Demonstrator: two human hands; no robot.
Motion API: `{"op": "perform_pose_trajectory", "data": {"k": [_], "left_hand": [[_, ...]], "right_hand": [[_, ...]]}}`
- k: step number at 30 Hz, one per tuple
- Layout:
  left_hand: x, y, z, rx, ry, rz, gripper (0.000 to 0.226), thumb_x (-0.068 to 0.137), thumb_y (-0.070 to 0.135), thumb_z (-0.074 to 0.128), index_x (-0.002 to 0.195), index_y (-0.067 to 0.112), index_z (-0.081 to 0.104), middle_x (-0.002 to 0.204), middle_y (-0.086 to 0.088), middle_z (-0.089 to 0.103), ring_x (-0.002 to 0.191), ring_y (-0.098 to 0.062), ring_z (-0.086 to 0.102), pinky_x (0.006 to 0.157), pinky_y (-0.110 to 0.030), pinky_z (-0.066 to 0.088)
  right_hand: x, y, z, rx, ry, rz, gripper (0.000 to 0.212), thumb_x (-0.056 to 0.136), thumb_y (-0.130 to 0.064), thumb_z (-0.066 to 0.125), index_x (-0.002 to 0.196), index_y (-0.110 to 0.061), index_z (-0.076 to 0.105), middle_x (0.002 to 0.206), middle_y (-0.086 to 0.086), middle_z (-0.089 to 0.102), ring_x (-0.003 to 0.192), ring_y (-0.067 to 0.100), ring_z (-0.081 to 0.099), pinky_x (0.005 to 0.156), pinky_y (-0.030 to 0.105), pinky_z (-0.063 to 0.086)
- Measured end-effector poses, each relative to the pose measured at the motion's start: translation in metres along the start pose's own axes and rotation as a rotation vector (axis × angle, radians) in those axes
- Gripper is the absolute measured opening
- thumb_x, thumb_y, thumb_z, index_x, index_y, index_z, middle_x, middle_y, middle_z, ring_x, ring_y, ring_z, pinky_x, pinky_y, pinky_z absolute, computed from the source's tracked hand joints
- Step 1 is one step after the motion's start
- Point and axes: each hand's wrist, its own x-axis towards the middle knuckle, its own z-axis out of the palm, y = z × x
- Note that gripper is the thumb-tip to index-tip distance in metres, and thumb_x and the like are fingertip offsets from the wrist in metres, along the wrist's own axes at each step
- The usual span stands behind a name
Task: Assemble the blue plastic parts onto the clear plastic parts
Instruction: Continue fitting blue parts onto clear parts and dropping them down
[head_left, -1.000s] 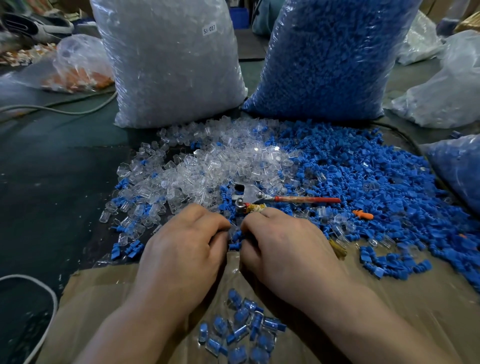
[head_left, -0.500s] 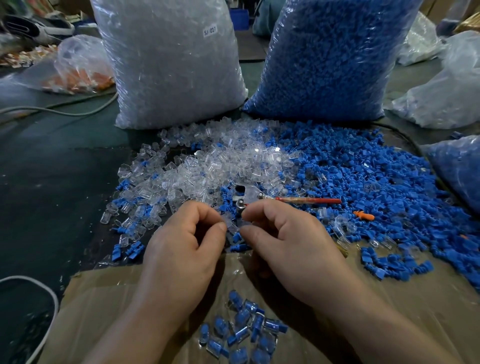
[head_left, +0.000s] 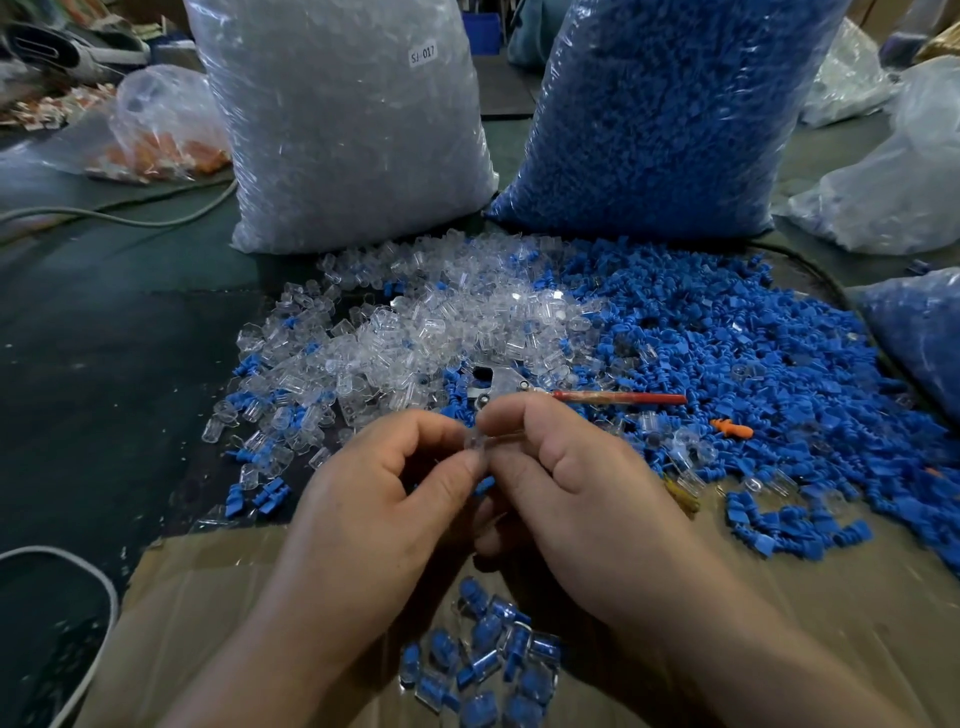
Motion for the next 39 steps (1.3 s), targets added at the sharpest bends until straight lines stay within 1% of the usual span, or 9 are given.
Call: {"op": "perform_pose_trajectory", "data": {"k": [4, 8, 13, 18, 22, 25, 30, 33, 39], "left_hand": [[0.001, 0.004, -0.002, -0.07, 0.069, -0.028, 0.016, 0.076, 0.049, 0.067, 0.091, 0.044, 0.069, 0.082, 0.013, 0.075, 0.07, -0.003, 0.07, 0.055, -0.016, 0.054], [0.002, -0.002, -0.002, -0.023, 0.128, -0.038, 0.011, 0.083, 0.037, 0.065, 0.091, 0.043, 0.069, 0.083, 0.013, 0.073, 0.071, -0.006, 0.068, 0.065, -0.031, 0.057], [0.002, -0.003, -0.001, 0.117, 0.054, -0.018, 0.018, 0.086, 0.031, 0.069, 0.094, 0.048, 0.067, 0.084, 0.021, 0.072, 0.076, 0.0, 0.068, 0.065, -0.025, 0.055], [-0.001, -0.004, -0.004, 0.003, -0.044, -0.008, 0.021, 0.083, 0.035, 0.064, 0.098, 0.049, 0.07, 0.086, 0.014, 0.075, 0.077, -0.008, 0.071, 0.06, -0.024, 0.059], [0.003, -0.006, -0.002, -0.109, -0.044, -0.039, 0.018, 0.076, 0.036, 0.075, 0.093, 0.041, 0.072, 0.085, 0.011, 0.076, 0.073, -0.003, 0.071, 0.063, -0.013, 0.053], [0.007, -0.011, -0.002, -0.096, 0.049, -0.045, 0.016, 0.08, 0.05, 0.073, 0.093, 0.041, 0.07, 0.086, 0.01, 0.076, 0.073, -0.004, 0.071, 0.059, -0.021, 0.056], [0.007, -0.016, -0.006, 0.062, 0.141, -0.049, 0.015, 0.089, 0.032, 0.066, 0.095, 0.047, 0.063, 0.077, 0.01, 0.074, 0.068, -0.007, 0.07, 0.061, -0.029, 0.054], [0.005, -0.013, -0.008, 0.355, 0.024, 0.011, 0.022, 0.085, 0.042, 0.065, 0.102, 0.053, 0.058, 0.08, 0.029, 0.069, 0.075, 0.006, 0.065, 0.06, -0.014, 0.047], [0.008, -0.008, -0.003, 0.386, -0.049, 0.046, 0.024, 0.088, 0.024, 0.073, 0.096, 0.046, 0.065, 0.089, 0.033, 0.067, 0.086, 0.011, 0.062, 0.074, -0.006, 0.043]], "right_hand": [[-0.004, -0.005, -0.002, -0.187, -0.055, -0.084, 0.033, 0.092, -0.024, 0.047, 0.114, -0.048, 0.045, 0.089, -0.017, 0.068, 0.077, -0.002, 0.065, 0.065, 0.023, 0.054], [-0.004, -0.003, -0.003, -0.396, 0.049, -0.161, 0.025, 0.094, -0.034, 0.053, 0.113, -0.047, 0.042, 0.089, -0.018, 0.062, 0.087, -0.002, 0.053, 0.068, 0.021, 0.047], [-0.001, 0.002, 0.001, -0.482, 0.035, -0.181, 0.015, 0.095, -0.033, 0.055, 0.103, -0.043, 0.046, 0.084, -0.021, 0.057, 0.092, -0.007, 0.048, 0.07, 0.009, 0.039], [0.001, 0.003, 0.001, -0.402, 0.113, -0.162, 0.016, 0.094, -0.038, 0.058, 0.107, -0.042, 0.05, 0.086, -0.019, 0.063, 0.082, -0.003, 0.057, 0.065, 0.021, 0.047], [-0.005, -0.003, 0.002, -0.432, 0.002, -0.18, 0.022, 0.097, -0.035, 0.05, 0.115, -0.045, 0.043, 0.09, -0.017, 0.064, 0.084, 0.001, 0.057, 0.067, 0.028, 0.051], [-0.008, -0.004, 0.001, -0.593, 0.034, -0.267, 0.024, 0.095, -0.035, 0.046, 0.116, -0.043, 0.038, 0.096, -0.016, 0.062, 0.085, 0.009, 0.056, 0.068, 0.039, 0.05], [0.0, 0.002, 0.002, -0.971, 0.012, -0.187, 0.031, 0.095, -0.056, 0.038, 0.114, -0.033, 0.046, 0.107, -0.008, 0.05, 0.101, 0.019, 0.053, 0.069, 0.033, 0.038], [0.007, 0.003, 0.008, -1.034, -0.033, -0.149, 0.024, 0.097, -0.049, 0.042, 0.108, -0.03, 0.051, 0.095, -0.005, 0.043, 0.093, 0.022, 0.055, 0.061, 0.032, 0.027], [0.014, 0.005, 0.006, -1.049, -0.037, -0.092, 0.011, 0.096, -0.033, 0.048, 0.091, -0.033, 0.038, 0.079, -0.007, 0.026, 0.078, 0.022, 0.051, 0.047, 0.031, 0.011]]}}
